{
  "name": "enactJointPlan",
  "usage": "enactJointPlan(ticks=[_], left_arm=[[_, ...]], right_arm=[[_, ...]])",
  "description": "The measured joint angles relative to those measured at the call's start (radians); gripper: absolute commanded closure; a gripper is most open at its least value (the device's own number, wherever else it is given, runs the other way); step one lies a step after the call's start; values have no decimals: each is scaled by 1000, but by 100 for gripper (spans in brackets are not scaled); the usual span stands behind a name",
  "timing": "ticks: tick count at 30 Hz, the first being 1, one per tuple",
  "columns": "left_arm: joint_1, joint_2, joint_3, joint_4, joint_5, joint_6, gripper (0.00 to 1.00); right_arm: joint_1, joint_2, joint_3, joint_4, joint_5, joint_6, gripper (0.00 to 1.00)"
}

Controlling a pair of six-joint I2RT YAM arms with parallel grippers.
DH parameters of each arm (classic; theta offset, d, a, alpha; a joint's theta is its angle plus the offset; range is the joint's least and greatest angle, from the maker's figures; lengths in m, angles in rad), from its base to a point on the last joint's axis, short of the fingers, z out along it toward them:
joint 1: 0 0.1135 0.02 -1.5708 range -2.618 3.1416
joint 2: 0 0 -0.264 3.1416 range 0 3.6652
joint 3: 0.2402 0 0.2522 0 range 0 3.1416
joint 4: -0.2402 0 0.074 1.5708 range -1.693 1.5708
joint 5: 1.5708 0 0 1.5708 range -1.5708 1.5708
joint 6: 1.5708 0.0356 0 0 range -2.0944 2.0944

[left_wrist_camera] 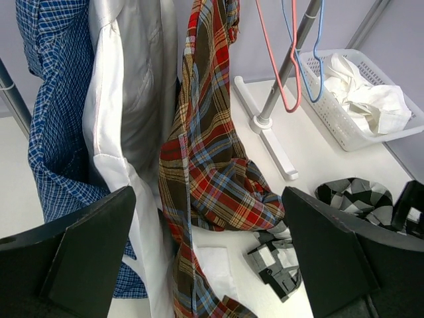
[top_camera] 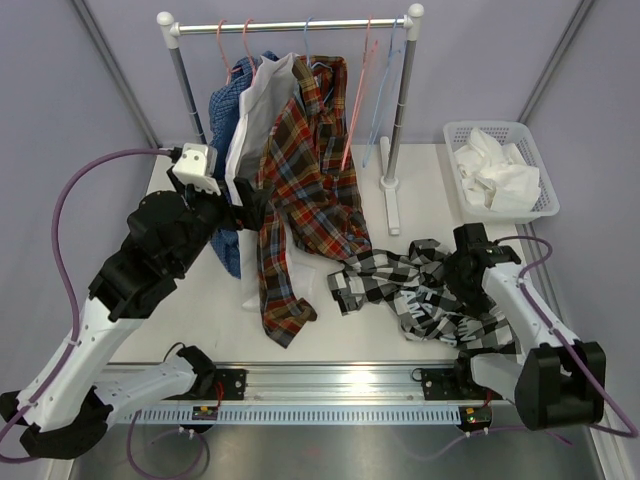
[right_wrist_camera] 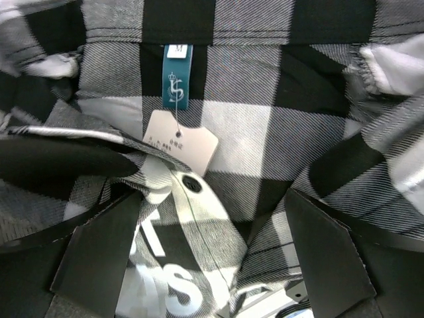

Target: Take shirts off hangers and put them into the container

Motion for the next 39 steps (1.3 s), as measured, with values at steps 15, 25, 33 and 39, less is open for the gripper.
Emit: enactJointPlan(ticks=[15, 25, 33, 39], left_arm=[[0, -13, -6, 4, -2, 5, 1], [0, -13, -6, 4, -10, 20, 1], [0, -12, -6, 4, -10, 24, 1], [0, -12, -6, 4, -10, 23, 1]], right_arm=[[-8, 371, 41, 216, -142, -36, 97], [-14, 274, 340, 123, -16, -140, 100], [-104, 246, 1097, 112, 118, -298, 100], [-239, 324, 1356, 257, 90, -333, 100]])
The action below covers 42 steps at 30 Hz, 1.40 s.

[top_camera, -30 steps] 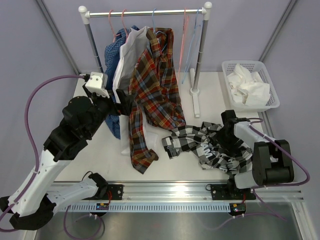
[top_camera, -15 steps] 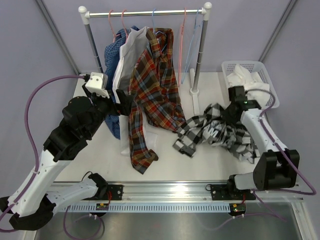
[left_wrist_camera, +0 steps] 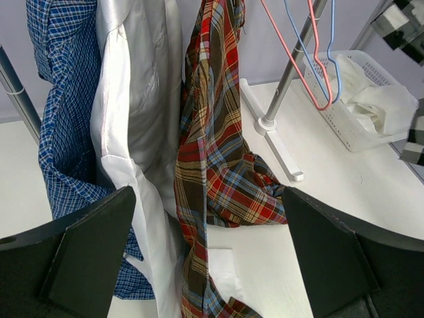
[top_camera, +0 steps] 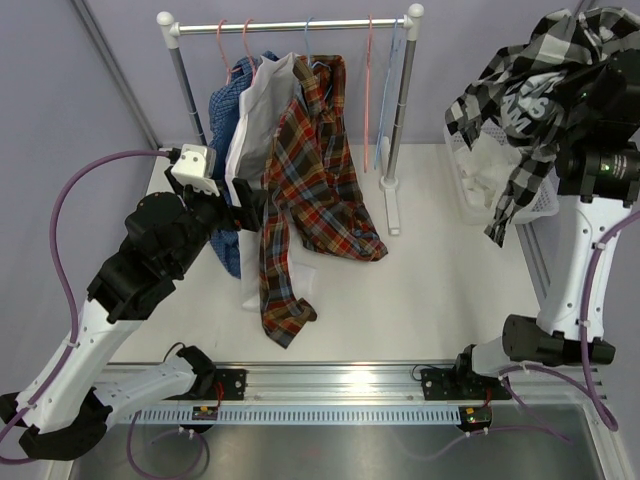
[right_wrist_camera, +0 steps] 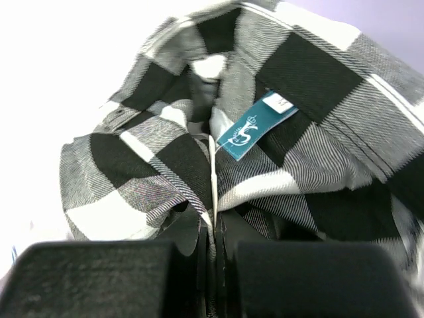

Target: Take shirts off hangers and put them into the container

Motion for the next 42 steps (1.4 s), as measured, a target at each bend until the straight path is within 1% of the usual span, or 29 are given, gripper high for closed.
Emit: enactJointPlan(ticks=[3, 7, 13, 16, 22, 25, 31, 36, 39, 42], left_arm=[[0, 0, 0, 0, 0, -2, 1], [0, 0, 0, 0, 0, -12, 1], [0, 0, 0, -1, -3, -32, 1], [0, 2, 0, -2, -7, -42, 1], [0, 11, 0, -13, -14, -54, 1], [0, 14, 0, -21, -15, -61, 1], [0, 14, 0, -32, -14, -79, 1], [0, 15, -2, -34, -13, -98, 1], [0, 16, -8, -37, -10, -106, 1], [0, 22, -13, -41, -6, -110, 1]], right_arm=[[-42, 97, 72, 88, -36, 0, 100], [-68, 269, 151, 188, -94, -6, 100], [-107, 500, 333, 243, -166, -11, 100], [-119, 544, 381, 286, -187, -10, 100], [-141, 544, 382, 389, -204, 10, 100], [-151, 514, 295, 453, -199, 12, 100], [-188, 405, -82, 548, -145, 32, 100], [-238, 391, -371, 564, -74, 71, 100], [-254, 397, -470, 525, -19, 92, 100], [-254, 401, -494, 504, 6, 92, 100]])
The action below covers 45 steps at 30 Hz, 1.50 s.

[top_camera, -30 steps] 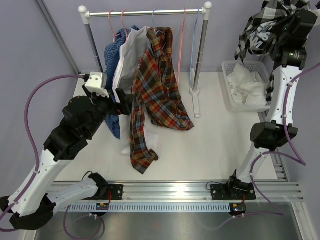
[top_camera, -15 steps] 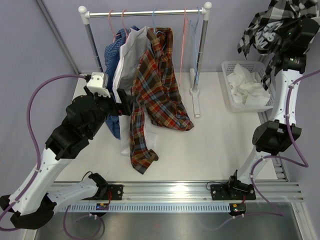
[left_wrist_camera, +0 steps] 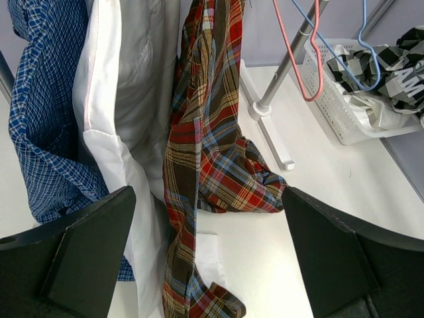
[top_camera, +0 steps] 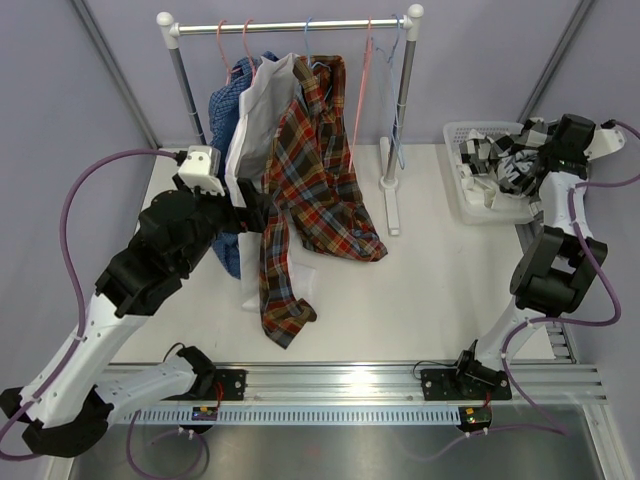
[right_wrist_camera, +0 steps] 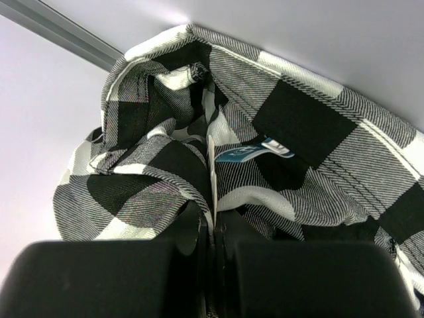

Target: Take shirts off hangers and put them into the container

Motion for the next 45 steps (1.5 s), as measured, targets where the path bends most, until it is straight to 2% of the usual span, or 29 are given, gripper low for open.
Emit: enactJointPlan(ticks=[5, 14, 22, 25, 28, 29, 32, 33, 37, 40, 45], left_arm=[[0, 11, -1, -5, 1, -5, 1], [0, 37, -1, -14, 2, -7, 1], [0, 39, -1, -42, 1, -10, 1], [0, 43, -1, -45, 2, -13, 1], [0, 44, 0, -45, 2, -14, 1], [0, 44, 0, -45, 2, -14, 1], [0, 44, 0, -46, 7, -14, 1], [0, 44, 0, -46, 9, -14, 1], [0, 44, 8, -46, 20, -16, 1], [0, 43, 10, -45, 29, -18, 1], [0, 43, 10, -46, 37, -21, 1]], right_arm=[[10, 43, 43, -10, 0, -46, 100], [81, 272, 259, -57, -75, -141, 100], [95, 529, 590, -286, -192, -79, 100], [95, 591, 657, -379, -213, -47, 100], [95, 597, 650, -424, -226, -38, 87], [95, 590, 637, -425, -232, -40, 75], [98, 537, 574, -424, -246, -61, 60], [100, 514, 559, -437, -248, -77, 51], [109, 419, 563, -488, -250, -147, 31], [115, 338, 600, -517, -246, -199, 23], [116, 173, 626, -502, -201, -262, 24]])
